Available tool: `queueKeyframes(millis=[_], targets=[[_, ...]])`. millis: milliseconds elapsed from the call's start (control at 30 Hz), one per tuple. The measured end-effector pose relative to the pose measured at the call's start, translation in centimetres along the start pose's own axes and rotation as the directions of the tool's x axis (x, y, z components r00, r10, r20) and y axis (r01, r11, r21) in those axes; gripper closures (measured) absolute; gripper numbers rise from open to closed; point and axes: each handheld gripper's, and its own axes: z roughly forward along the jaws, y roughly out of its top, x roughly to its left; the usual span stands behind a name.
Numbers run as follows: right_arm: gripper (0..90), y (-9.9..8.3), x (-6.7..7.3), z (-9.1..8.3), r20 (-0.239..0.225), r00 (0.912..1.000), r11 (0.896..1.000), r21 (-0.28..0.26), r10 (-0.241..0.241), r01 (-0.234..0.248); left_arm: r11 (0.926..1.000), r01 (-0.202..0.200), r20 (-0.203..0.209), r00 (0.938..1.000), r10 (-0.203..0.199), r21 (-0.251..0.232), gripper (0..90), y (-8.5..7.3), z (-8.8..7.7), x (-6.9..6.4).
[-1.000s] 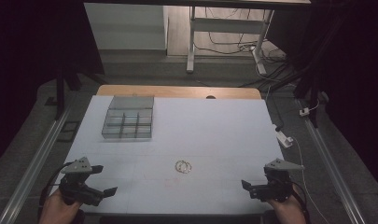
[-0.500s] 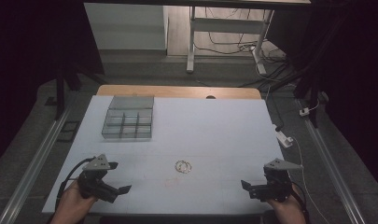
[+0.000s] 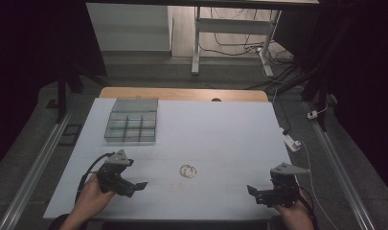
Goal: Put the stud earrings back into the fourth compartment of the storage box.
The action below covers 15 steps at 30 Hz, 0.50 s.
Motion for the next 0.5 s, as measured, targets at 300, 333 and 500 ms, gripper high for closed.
queueKeyframes(millis=[300,333,500], targets=[[0.0,0.0,0.1,0.0,0.004,1.0000,1.000,0.001,-0.005,0.005,0.9997,-0.025,0.003,0.9997,0.025,0.009,0.0,2.5,2.4,0.2],[0.0,0.0,0.1,0.0,0.004,1.0000,1.000,0.001,-0.005,0.005,0.9996,-0.027,0.003,0.9996,0.027,0.010,0.0,2.8,2.7,0.2],[0.0,0.0,0.1,0.1,0.003,1.0000,1.000,0.003,-0.007,0.007,0.9990,-0.040,-0.005,0.9992,0.040,0.018,0.0,3.8,3.9,0.2]])
